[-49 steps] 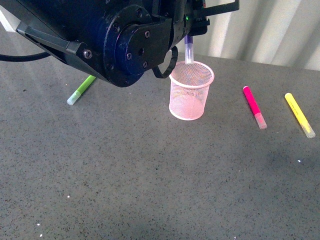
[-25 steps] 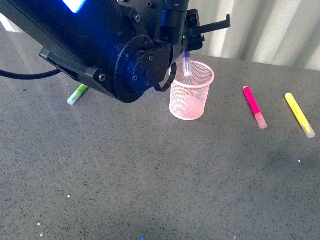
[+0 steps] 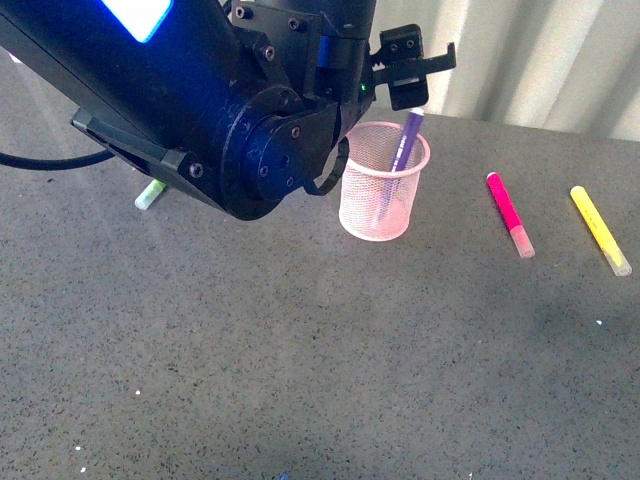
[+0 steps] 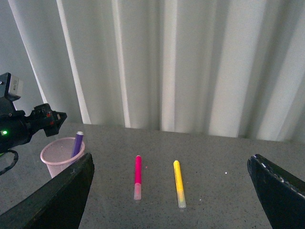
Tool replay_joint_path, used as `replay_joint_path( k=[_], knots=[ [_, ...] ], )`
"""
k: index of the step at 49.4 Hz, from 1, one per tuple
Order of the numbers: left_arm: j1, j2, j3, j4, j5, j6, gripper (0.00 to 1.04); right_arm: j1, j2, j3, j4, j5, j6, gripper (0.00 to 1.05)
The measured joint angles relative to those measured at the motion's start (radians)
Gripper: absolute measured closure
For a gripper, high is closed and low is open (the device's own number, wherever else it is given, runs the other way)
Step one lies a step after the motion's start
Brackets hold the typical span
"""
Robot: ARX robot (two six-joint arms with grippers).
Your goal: Insert purple and pink pens into pink cup
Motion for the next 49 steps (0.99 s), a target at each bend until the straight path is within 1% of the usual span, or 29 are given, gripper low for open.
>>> replay_joint_path(
  k=[3, 9, 12, 14, 21, 25, 28, 33, 34, 37, 43, 44, 47, 49],
  knots=[
    [0.006, -0.013, -0.012, 0.0, 0.003, 0.0, 0.26, 0.0, 0.0, 0.0, 0.0, 0.0, 0.0, 0.07],
    [0.016, -0.058, -0.04, -0.017, 0.012, 0.004, 0.06, 0.0, 0.0, 0.0, 0.0, 0.0, 0.0, 0.07],
    [0.02, -0.093, -0.063, -0.029, 0.015, 0.006, 0.07, 0.0, 0.0, 0.0, 0.0, 0.0, 0.0, 0.07],
    [0.025, -0.119, -0.078, -0.045, 0.036, 0.002, 0.08, 0.0, 0.0, 0.0, 0.0, 0.0, 0.0, 0.07],
    [0.058, -0.329, -0.217, -0.105, 0.188, 0.004, 0.07, 0.0, 0.0, 0.0, 0.0, 0.0, 0.0, 0.07],
    [0.1, -0.489, -0.33, -0.142, 0.28, 0.011, 0.07, 0.0, 0.0, 0.0, 0.0, 0.0, 0.0, 0.07],
    [0.169, -0.657, -0.445, -0.182, 0.377, 0.018, 0.07, 0.0, 0.0, 0.0, 0.0, 0.0, 0.0, 0.07],
    [0.281, -0.829, -0.57, -0.201, 0.487, 0.006, 0.07, 0.0, 0.0, 0.0, 0.0, 0.0, 0.0, 0.07],
    [0.293, -0.843, -0.581, -0.202, 0.5, 0.003, 0.07, 0.0, 0.0, 0.0, 0.0, 0.0, 0.0, 0.07],
    [0.369, -0.924, -0.645, -0.204, 0.562, -0.008, 0.07, 0.0, 0.0, 0.0, 0.0, 0.0, 0.0, 0.07],
    [0.499, -1.021, -0.735, -0.209, 0.644, -0.027, 0.07, 0.0, 0.0, 0.0, 0.0, 0.0, 0.0, 0.07],
    [0.517, -1.033, -0.754, -0.204, 0.631, -0.021, 0.08, 0.0, 0.0, 0.0, 0.0, 0.0, 0.0, 0.07],
    [0.53, -1.079, -0.867, -0.058, 0.389, 0.119, 0.22, 0.0, 0.0, 0.0, 0.0, 0.0, 0.0, 0.07],
    [0.531, -1.117, -0.937, -0.009, 0.294, 0.202, 0.31, 0.0, 0.0, 0.0, 0.0, 0.0, 0.0, 0.07]
  ],
)
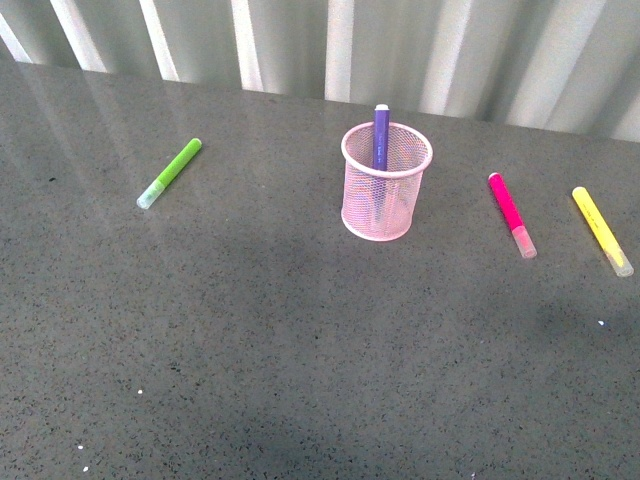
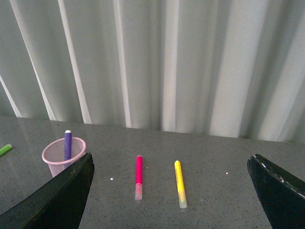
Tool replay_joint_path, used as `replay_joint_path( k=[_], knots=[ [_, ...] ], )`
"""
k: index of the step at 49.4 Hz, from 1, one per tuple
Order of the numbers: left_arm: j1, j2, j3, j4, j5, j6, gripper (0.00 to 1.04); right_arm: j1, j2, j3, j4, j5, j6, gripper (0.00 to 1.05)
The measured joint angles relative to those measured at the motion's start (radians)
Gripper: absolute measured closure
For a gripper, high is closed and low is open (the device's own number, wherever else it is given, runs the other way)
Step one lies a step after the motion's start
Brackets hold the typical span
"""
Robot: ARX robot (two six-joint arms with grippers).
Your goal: Insert purple and pink pens into pink cup
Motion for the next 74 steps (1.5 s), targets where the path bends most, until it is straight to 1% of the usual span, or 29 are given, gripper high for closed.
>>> replay_joint_path(
  k=[1, 3, 4, 11, 13, 18, 35, 40, 56, 74],
  knots=[
    [0.0, -0.008, -0.012, 0.004, -0.01, 0.022, 0.32, 0.0, 0.0, 0.0, 0.0, 0.0, 0.0, 0.07],
    [0.0, -0.044, -0.059, 0.011, -0.027, 0.077, 0.41, 0.0, 0.0, 0.0, 0.0, 0.0, 0.0, 0.07],
    [0.0, -0.051, -0.066, 0.011, -0.029, 0.08, 0.43, 0.0, 0.0, 0.0, 0.0, 0.0, 0.0, 0.07],
    [-0.003, -0.132, -0.145, 0.011, -0.03, 0.143, 0.68, 0.0, 0.0, 0.0, 0.0, 0.0, 0.0, 0.07],
    [-0.003, -0.166, -0.173, 0.005, -0.03, 0.153, 0.79, 0.0, 0.0, 0.0, 0.0, 0.0, 0.0, 0.07],
    [-0.003, -0.241, -0.221, -0.019, -0.032, 0.159, 1.01, 0.0, 0.0, 0.0, 0.0, 0.0, 0.0, 0.07],
    [-0.003, -0.464, -0.312, -0.153, -0.032, 0.169, 1.01, 0.0, 0.0, 0.0, 0.0, 0.0, 0.0, 0.07],
    [-0.003, -0.484, -0.352, -0.121, -0.032, 0.169, 1.01, 0.0, 0.0, 0.0, 0.0, 0.0, 0.0, 0.07],
    [-0.003, -0.71, -0.355, -0.331, -0.032, 0.169, 1.01, 0.0, 0.0, 0.0, 0.0, 0.0, 0.0, 0.07],
    [-0.003, -0.886, -0.356, -0.5, -0.032, 0.169, 1.01, 0.0, 0.0, 0.0, 0.0, 0.0, 0.0, 0.07]
  ],
)
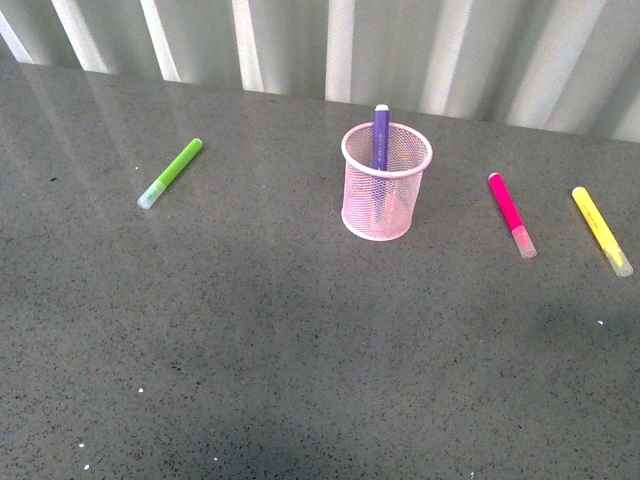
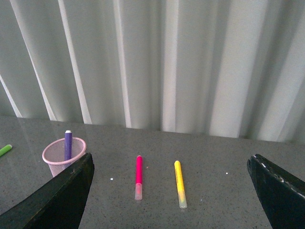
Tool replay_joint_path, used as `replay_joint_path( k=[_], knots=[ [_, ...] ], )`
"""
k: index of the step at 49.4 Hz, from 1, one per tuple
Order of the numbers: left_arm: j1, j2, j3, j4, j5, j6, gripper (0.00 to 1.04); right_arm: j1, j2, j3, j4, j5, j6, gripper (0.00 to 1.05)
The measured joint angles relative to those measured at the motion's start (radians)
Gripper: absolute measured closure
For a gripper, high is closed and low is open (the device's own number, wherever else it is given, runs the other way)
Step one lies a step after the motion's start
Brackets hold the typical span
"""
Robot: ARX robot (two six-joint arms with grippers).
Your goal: Insert purple and pink pens into pink cup
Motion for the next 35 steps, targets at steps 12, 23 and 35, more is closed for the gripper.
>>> replay_joint_path(
  k=[12, 23, 35],
  knots=[
    [0.0, -0.077, 0.0, -0.076, 0.0, 0.0, 1.01, 0.0, 0.0, 0.0, 0.0, 0.0, 0.0, 0.07],
    [0.0, -0.132, 0.0, -0.13, 0.0, 0.0, 1.01, 0.0, 0.0, 0.0, 0.0, 0.0, 0.0, 0.07],
    [0.0, -0.31, 0.0, -0.314, 0.0, 0.0, 1.01, 0.0, 0.0, 0.0, 0.0, 0.0, 0.0, 0.07]
  ],
)
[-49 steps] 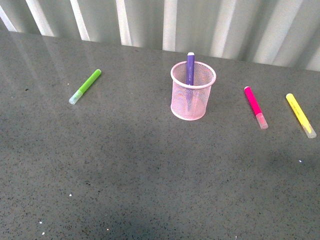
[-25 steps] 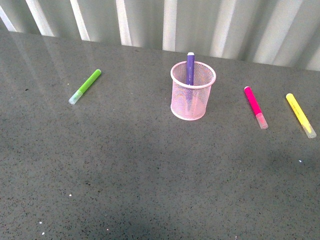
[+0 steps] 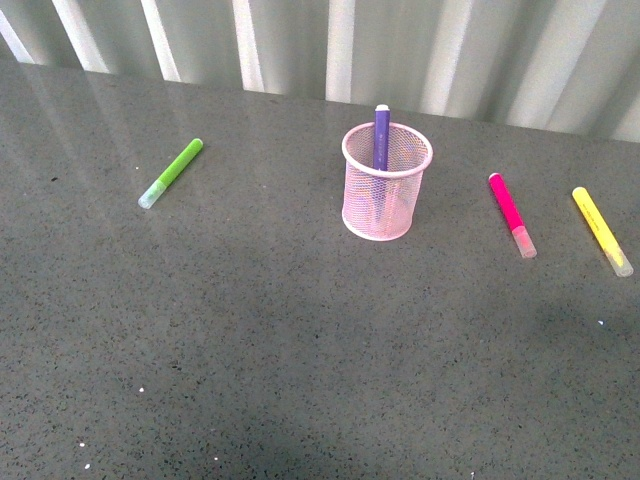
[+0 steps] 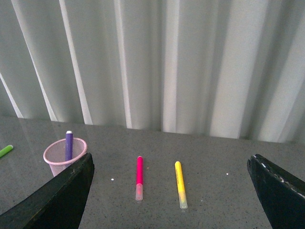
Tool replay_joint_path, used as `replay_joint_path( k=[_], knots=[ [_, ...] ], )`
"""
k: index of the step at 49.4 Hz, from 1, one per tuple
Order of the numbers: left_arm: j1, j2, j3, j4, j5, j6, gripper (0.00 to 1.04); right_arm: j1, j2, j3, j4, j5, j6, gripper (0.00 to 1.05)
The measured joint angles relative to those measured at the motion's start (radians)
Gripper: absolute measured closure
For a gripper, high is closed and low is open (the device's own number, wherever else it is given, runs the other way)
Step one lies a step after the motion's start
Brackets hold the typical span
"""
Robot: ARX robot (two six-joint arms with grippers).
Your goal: Insert purple and pink pens into pink cup
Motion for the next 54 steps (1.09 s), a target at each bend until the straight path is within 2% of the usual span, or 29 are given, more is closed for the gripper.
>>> replay_joint_path(
  k=[8, 13, 24, 28, 33, 37, 42, 46, 50, 54],
  knots=[
    [0.0, 0.0, 0.0, -0.001, 0.0, -0.001, 1.0, 0.0, 0.0, 0.0, 0.0, 0.0, 0.0, 0.07],
    [0.0, 0.0, 0.0, -0.002, 0.0, 0.0, 0.8, 0.0, 0.0, 0.0, 0.0, 0.0, 0.0, 0.07],
    [0.0, -0.001, 0.0, -0.002, 0.0, 0.0, 0.48, 0.0, 0.0, 0.0, 0.0, -0.001, 0.001, 0.07],
    [0.0, -0.001, 0.0, -0.002, 0.0, 0.0, 0.35, -0.031, 0.027, 0.009, -0.021, -0.112, 0.064, 0.07],
    [0.0, -0.001, 0.0, -0.002, 0.0, 0.0, 0.19, -0.061, 0.129, 0.056, 0.043, -0.153, 0.113, 0.07],
    [0.0, -0.001, 0.0, -0.002, 0.0, 0.001, 0.05, -0.119, 0.301, 0.167, 0.209, -0.175, 0.126, 0.07],
    [0.0, -0.001, 0.0, -0.002, 0.0, 0.002, 0.07, -0.162, 0.663, 0.389, 0.476, -0.109, 0.064, 0.07],
    [0.0, -0.001, 0.0, -0.002, 0.0, 0.002, 0.07, -0.166, 1.009, 0.645, 0.401, -0.037, 0.045, 0.07],
    [0.0, -0.001, 0.0, -0.002, 0.0, 0.002, 0.07, -0.151, 1.287, 0.874, 0.251, 0.041, 0.028, 0.07],
    [0.0, -0.001, 0.0, -0.002, 0.0, 0.002, 0.07, -0.121, 1.573, 1.13, 0.044, 0.075, -0.008, 0.07]
  ],
)
